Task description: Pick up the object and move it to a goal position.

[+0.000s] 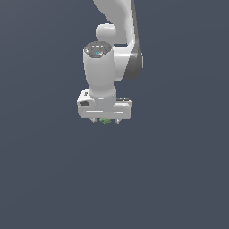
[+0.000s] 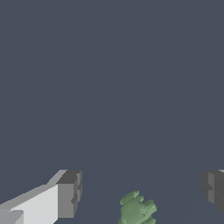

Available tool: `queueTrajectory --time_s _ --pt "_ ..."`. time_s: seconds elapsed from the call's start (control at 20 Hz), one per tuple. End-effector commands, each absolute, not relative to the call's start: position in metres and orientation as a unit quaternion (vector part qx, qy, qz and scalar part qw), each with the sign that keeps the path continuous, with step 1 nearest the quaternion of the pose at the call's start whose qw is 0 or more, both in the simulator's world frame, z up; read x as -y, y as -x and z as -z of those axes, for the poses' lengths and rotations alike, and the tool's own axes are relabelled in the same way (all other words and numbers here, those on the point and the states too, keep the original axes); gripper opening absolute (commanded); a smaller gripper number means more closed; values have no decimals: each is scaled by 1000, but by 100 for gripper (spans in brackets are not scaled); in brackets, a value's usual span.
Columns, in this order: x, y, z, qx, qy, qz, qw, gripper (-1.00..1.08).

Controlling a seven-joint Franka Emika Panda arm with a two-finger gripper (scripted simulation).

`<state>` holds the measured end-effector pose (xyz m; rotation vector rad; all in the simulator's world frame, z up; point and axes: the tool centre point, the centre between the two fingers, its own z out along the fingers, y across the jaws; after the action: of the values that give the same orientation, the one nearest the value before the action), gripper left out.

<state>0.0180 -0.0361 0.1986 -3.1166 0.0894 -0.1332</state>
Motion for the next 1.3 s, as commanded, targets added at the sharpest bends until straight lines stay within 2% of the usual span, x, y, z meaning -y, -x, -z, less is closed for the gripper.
queueTrajectory --time_s 0.0,1.25 --pt "37 -16 -196 -18 999 42 10 100" --pt "51 47 -140 261 965 20 -4 100"
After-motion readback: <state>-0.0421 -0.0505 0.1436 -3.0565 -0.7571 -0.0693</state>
